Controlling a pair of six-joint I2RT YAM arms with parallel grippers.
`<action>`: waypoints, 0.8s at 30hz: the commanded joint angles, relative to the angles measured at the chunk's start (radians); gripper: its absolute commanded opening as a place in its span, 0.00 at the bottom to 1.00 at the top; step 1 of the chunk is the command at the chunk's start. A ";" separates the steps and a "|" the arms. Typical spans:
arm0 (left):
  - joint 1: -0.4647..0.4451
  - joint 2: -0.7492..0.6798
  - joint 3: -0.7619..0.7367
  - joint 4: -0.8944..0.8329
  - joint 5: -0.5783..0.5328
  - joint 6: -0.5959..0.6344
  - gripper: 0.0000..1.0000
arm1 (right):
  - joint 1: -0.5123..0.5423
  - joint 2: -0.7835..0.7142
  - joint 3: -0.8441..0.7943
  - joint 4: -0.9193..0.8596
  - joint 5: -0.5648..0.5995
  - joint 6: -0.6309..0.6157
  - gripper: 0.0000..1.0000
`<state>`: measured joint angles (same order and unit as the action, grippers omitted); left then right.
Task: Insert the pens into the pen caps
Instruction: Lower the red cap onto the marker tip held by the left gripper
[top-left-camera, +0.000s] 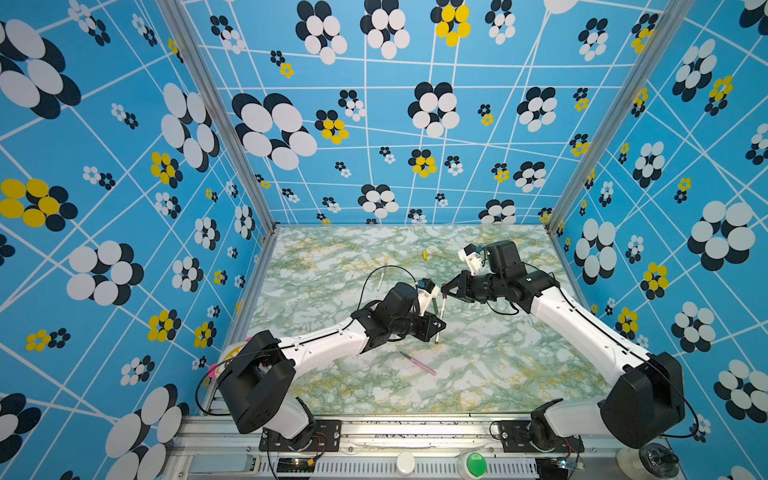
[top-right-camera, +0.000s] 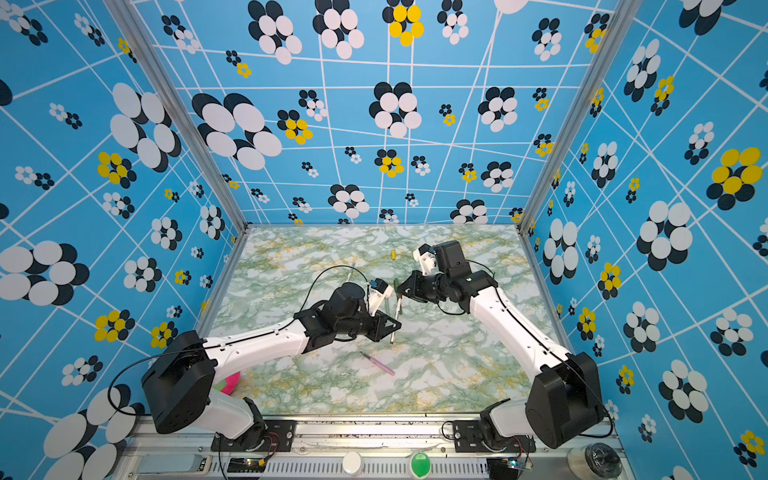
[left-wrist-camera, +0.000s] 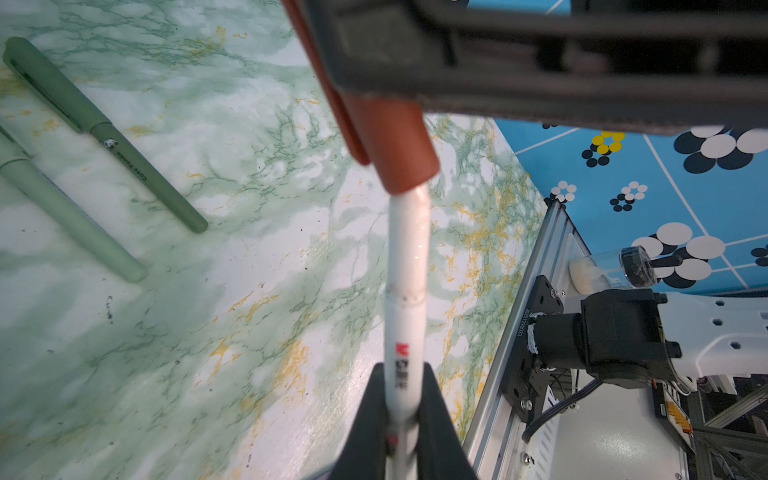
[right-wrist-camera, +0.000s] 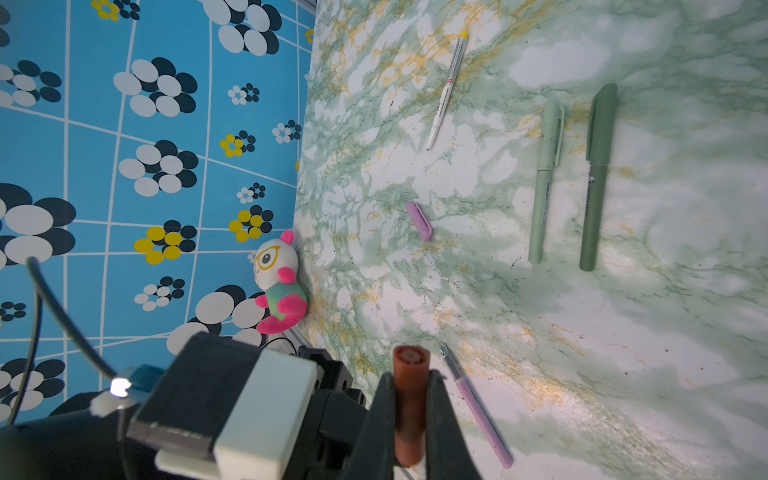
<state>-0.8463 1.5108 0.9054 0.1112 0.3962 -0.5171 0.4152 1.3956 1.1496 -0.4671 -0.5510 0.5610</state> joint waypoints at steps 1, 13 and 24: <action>0.011 -0.015 -0.004 0.024 -0.019 -0.022 0.00 | 0.015 -0.037 -0.001 -0.029 -0.003 -0.018 0.02; 0.013 -0.055 -0.033 0.115 -0.041 -0.072 0.00 | 0.065 -0.070 -0.047 -0.007 0.059 -0.065 0.01; 0.023 -0.084 -0.046 0.149 -0.066 -0.075 0.00 | 0.083 -0.069 -0.071 0.013 0.065 -0.061 0.00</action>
<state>-0.8436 1.4639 0.8570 0.1806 0.3771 -0.5919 0.4778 1.3376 1.1057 -0.4023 -0.4759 0.5083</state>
